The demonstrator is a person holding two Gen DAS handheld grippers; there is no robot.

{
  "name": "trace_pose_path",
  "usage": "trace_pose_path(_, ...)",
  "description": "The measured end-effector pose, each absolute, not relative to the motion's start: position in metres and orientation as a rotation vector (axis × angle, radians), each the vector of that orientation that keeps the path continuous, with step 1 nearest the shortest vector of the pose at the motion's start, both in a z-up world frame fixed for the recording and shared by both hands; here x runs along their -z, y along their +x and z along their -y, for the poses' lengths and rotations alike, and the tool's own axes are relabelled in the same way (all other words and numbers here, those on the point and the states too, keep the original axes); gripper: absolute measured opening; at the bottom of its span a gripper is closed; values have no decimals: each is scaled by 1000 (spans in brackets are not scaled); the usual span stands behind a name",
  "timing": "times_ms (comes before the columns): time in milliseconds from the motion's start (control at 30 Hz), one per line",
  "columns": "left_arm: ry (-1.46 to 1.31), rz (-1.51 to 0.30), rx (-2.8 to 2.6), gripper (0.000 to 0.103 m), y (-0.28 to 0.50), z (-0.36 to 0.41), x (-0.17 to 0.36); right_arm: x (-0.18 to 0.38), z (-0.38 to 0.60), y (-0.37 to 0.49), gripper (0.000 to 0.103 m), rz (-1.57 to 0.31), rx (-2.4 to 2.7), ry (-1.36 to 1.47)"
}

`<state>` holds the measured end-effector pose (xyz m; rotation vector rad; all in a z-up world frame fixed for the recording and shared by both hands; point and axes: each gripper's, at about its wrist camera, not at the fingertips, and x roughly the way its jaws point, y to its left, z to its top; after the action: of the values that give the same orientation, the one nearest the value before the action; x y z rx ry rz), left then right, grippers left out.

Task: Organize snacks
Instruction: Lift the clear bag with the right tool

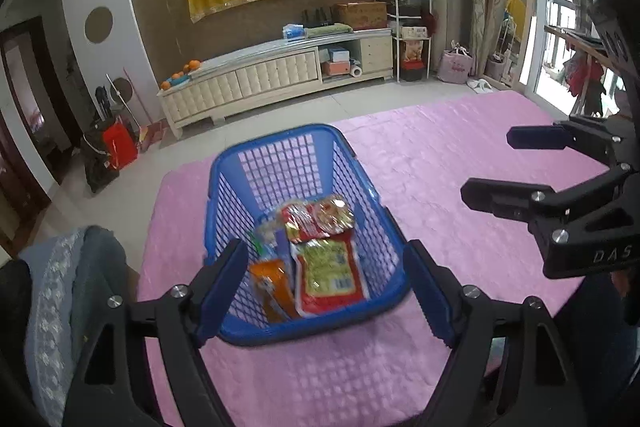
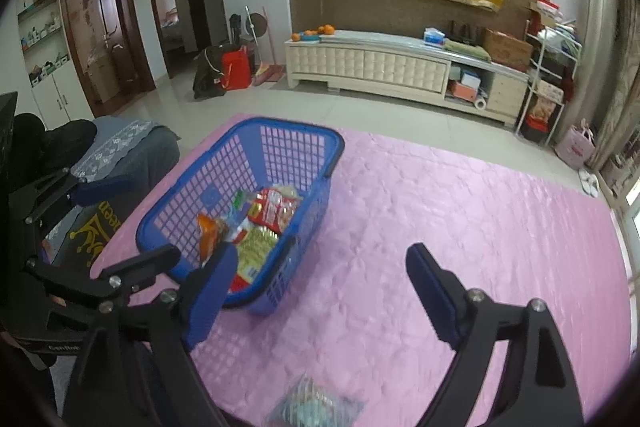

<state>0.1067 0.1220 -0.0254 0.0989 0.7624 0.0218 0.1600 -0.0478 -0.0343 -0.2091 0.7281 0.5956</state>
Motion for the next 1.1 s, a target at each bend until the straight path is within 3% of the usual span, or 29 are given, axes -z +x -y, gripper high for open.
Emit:
trace_pose_path(67, 76, -756, -29, 78, 100, -122, 29, 37, 51, 155, 100, -731, -576, -209)
trace_pose_path(267, 62, -739, -33, 83, 76, -113, 45, 58, 71, 137, 103, -787, -509, -148)
trace_pose_path(333, 57, -752, -38, 87, 73, -110, 53, 72, 75, 135, 103, -837, -467, -135)
trace_pose_path(400, 50, -758, -45, 102, 69, -108, 61, 88, 78, 131, 103, -885, -411, -136)
trace_pose_path(433, 42, -764, -45, 103, 67, -107, 65, 97, 80, 128, 103, -907, -397, -129)
trace_pose_path(1100, -78, -895, -42, 103, 53, -114, 120, 170, 80, 118, 101, -1122, -373, -71)
